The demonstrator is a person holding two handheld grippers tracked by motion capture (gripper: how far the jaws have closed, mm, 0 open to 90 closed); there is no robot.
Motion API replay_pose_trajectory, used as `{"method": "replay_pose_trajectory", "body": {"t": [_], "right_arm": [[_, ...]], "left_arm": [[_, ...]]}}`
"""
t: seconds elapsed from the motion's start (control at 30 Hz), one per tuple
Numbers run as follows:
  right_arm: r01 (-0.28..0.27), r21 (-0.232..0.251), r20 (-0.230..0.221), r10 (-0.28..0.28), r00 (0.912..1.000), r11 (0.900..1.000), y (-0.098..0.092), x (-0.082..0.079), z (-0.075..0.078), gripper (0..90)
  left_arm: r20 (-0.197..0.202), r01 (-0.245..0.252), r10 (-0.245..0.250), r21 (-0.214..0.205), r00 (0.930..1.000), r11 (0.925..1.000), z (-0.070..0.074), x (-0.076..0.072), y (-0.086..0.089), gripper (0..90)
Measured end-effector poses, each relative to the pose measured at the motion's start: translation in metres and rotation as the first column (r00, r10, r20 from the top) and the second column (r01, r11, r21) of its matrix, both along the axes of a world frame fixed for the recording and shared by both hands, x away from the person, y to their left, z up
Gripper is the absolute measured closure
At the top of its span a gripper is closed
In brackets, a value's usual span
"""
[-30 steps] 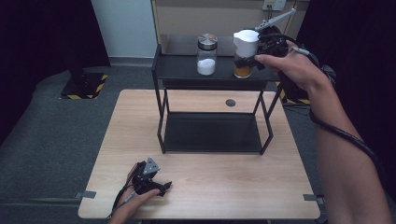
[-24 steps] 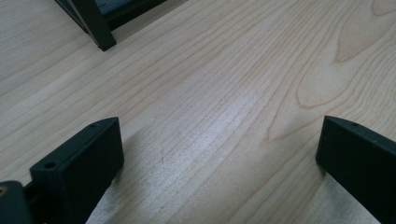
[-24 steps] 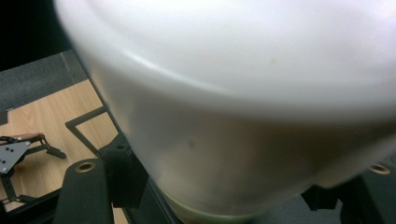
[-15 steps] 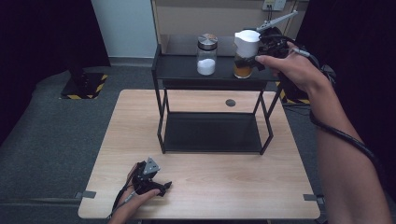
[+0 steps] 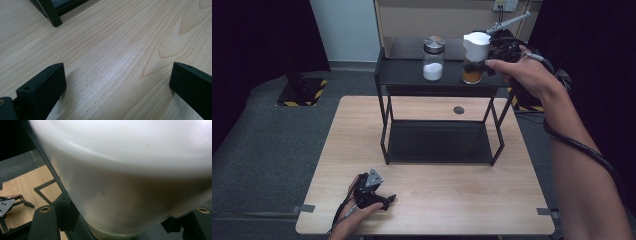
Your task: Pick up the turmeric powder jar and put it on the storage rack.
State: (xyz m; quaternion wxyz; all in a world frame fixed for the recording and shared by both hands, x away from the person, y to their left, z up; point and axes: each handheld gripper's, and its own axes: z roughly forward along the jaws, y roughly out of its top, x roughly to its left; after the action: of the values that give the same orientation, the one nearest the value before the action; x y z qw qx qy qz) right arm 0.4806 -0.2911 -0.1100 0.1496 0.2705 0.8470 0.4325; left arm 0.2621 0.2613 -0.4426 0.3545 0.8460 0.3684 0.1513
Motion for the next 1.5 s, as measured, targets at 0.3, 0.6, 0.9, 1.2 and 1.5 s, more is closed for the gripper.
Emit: {"method": "replay_pose_trajectory", "body": {"t": [0.3,0.6,0.9,1.2,1.5], "right_arm": [[0.017,0.000,0.003,-0.017,0.9998,0.9999,-0.001,-0.006,0.004,22.0],[0.040,0.009,0.031,-0.040,0.9987,0.9992,-0.014,-0.030,0.010,10.3],[0.049,0.024,0.075,-0.050,0.9959,0.9985,-0.031,-0.072,0.015,8.9],[0.055,0.031,0.086,-0.058,0.9946,0.9980,-0.031,-0.107,0.001,8.7],[0.057,0.022,0.077,-0.059,0.9953,0.9981,-0.025,-0.129,-0.048,7.1]], "left_arm": [[0.001,-0.002,0.002,-0.002,1.0000,1.0000,0.000,0.000,0.000,0.0],[0.003,-0.005,0.005,0.000,1.0000,1.0000,0.000,-0.001,-0.001,0.0],[0.003,-0.010,0.010,0.002,0.9999,0.9999,0.000,-0.002,-0.001,0.0],[0.004,-0.010,0.010,0.004,0.9999,0.9999,0.000,-0.002,-0.001,0.0],[0.003,-0.010,0.010,0.005,0.9999,0.9999,0.000,-0.002,-0.002,0.0]]}}
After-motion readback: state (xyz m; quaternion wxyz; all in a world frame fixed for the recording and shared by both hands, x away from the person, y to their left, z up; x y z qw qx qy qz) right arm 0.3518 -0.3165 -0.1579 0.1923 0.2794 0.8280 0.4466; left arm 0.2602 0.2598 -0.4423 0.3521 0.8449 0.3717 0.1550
